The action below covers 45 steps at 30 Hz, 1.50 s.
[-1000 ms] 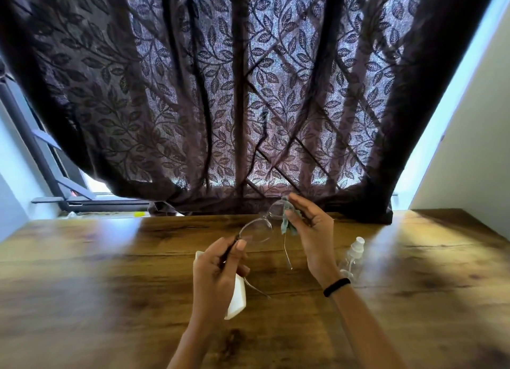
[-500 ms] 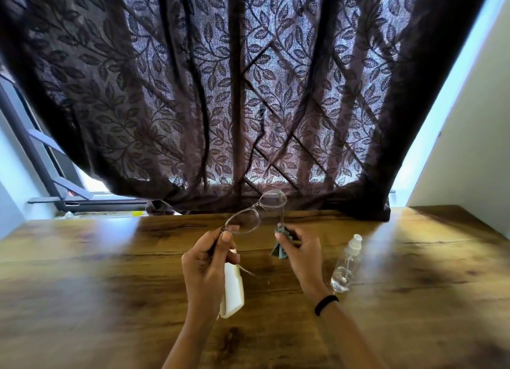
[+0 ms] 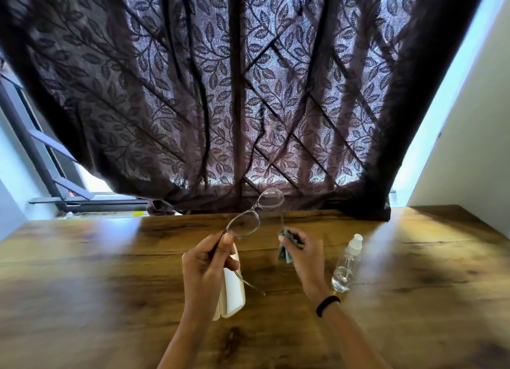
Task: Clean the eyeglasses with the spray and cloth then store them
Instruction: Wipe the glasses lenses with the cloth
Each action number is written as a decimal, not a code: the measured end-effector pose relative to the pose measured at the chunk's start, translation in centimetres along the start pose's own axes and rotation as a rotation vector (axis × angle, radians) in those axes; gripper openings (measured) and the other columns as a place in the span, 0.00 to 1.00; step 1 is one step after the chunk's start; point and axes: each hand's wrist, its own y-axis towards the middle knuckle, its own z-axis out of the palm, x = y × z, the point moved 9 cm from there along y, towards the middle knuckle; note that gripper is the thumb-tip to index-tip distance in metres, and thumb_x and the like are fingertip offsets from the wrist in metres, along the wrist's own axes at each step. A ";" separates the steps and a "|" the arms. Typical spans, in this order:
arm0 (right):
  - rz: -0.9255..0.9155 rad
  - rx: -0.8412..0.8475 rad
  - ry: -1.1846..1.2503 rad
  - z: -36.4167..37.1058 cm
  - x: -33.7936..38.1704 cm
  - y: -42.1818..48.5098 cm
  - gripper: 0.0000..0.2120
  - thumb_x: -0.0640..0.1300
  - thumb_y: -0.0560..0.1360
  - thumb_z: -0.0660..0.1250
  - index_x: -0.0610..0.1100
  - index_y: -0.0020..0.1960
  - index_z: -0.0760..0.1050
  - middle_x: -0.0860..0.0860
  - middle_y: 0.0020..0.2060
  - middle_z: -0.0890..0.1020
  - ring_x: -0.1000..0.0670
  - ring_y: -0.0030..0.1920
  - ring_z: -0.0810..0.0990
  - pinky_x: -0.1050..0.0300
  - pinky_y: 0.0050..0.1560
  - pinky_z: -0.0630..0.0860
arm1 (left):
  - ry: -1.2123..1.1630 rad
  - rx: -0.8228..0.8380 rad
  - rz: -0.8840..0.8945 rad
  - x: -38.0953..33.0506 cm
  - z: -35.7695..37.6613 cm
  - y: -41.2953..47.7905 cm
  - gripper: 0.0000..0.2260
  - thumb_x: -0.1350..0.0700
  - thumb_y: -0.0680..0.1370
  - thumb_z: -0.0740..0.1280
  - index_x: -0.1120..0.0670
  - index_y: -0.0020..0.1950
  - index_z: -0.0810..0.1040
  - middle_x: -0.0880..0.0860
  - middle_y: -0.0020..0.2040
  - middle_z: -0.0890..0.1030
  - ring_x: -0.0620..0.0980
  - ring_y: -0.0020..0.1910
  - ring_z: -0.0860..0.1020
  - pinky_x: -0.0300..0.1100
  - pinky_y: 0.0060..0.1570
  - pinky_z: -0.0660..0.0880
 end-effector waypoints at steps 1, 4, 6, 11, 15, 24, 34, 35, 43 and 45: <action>-0.016 0.004 0.007 -0.2 0.8 0.6 0.11 0.37 0.71 0.70 0.39 0.53 0.78 0.42 0.45 0.83 0.47 0.42 0.83 0.54 0.40 0.81 | 0.012 0.010 -0.008 0.2 0.0 0.0 0.09 0.58 0.72 0.64 0.61 0.36 0.78 0.49 0.25 0.77 0.44 0.23 0.74 0.34 0.24 0.73; -0.099 0.023 -0.021 -0.4 3.5 1.9 0.10 0.36 0.70 0.70 0.39 0.51 0.79 0.44 0.43 0.83 0.44 0.44 0.82 0.47 0.45 0.81 | 0.063 0.058 -0.053 1.2 0.6 -0.4 0.09 0.55 0.71 0.65 0.59 0.37 0.81 0.49 0.26 0.77 0.44 0.22 0.74 0.33 0.23 0.72; -0.157 0.022 -0.015 -0.5 5.1 2.4 0.11 0.36 0.70 0.70 0.40 0.52 0.79 0.45 0.44 0.83 0.45 0.44 0.82 0.49 0.45 0.81 | 0.085 0.088 -0.074 1.8 1.0 -0.7 0.07 0.54 0.71 0.65 0.55 0.39 0.82 0.50 0.27 0.78 0.45 0.22 0.75 0.33 0.23 0.73; -0.177 0.025 0.046 -0.8 5.7 2.6 0.11 0.38 0.70 0.70 0.42 0.52 0.79 0.44 0.43 0.84 0.46 0.42 0.83 0.52 0.42 0.81 | 0.064 0.077 -0.049 1.7 0.9 -0.6 0.08 0.55 0.72 0.65 0.51 0.38 0.83 0.51 0.29 0.79 0.45 0.22 0.75 0.33 0.24 0.73; -0.143 0.022 0.029 -0.2 3.8 1.6 0.05 0.36 0.71 0.69 0.41 0.47 0.80 0.44 0.37 0.84 0.49 0.35 0.82 0.58 0.37 0.80 | 0.002 0.012 -0.032 1.3 1.0 -0.7 0.08 0.55 0.73 0.64 0.51 0.37 0.82 0.50 0.29 0.79 0.43 0.24 0.75 0.32 0.26 0.72; 0.072 0.047 0.051 0.8 -2.2 -1.5 0.06 0.40 0.70 0.70 0.43 0.48 0.80 0.48 0.35 0.84 0.49 0.36 0.84 0.55 0.37 0.82 | -0.081 -0.105 0.033 0.5 0.5 -0.2 0.09 0.56 0.73 0.64 0.50 0.37 0.82 0.48 0.28 0.79 0.42 0.25 0.75 0.31 0.27 0.73; -0.062 -0.102 -0.197 -2.3 -0.3 -2.8 0.09 0.38 0.68 0.72 0.45 0.45 0.74 0.57 0.37 0.78 0.65 0.36 0.79 0.74 0.33 0.73 | -0.136 -0.144 -0.183 2.8 -0.8 0.0 0.08 0.56 0.74 0.64 0.55 0.42 0.83 0.49 0.31 0.81 0.41 0.24 0.72 0.32 0.24 0.70; -0.121 -0.147 -0.168 -2.7 0.9 -2.9 0.09 0.37 0.68 0.72 0.45 0.45 0.74 0.55 0.38 0.78 0.64 0.37 0.79 0.74 0.35 0.73 | -0.131 -0.142 -0.198 2.9 -0.8 0.1 0.08 0.57 0.75 0.64 0.56 0.43 0.83 0.48 0.31 0.81 0.41 0.23 0.71 0.31 0.23 0.68; -0.073 0.208 0.239 2.7 6.1 -3.9 0.07 0.42 0.70 0.69 0.48 0.47 0.78 0.49 0.45 0.83 0.51 0.45 0.82 0.59 0.42 0.81 | -0.200 -0.045 -0.465 5.0 1.4 -0.2 0.08 0.52 0.70 0.69 0.55 0.43 0.85 0.45 0.31 0.81 0.40 0.25 0.72 0.31 0.23 0.68; -0.080 0.243 0.259 3.9 6.6 -4.6 0.08 0.39 0.70 0.70 0.49 0.47 0.78 0.51 0.44 0.84 0.53 0.45 0.82 0.61 0.43 0.80 | -0.244 -0.013 -0.527 5.4 2.0 -0.3 0.11 0.50 0.67 0.70 0.54 0.45 0.85 0.44 0.31 0.81 0.39 0.25 0.72 0.31 0.24 0.70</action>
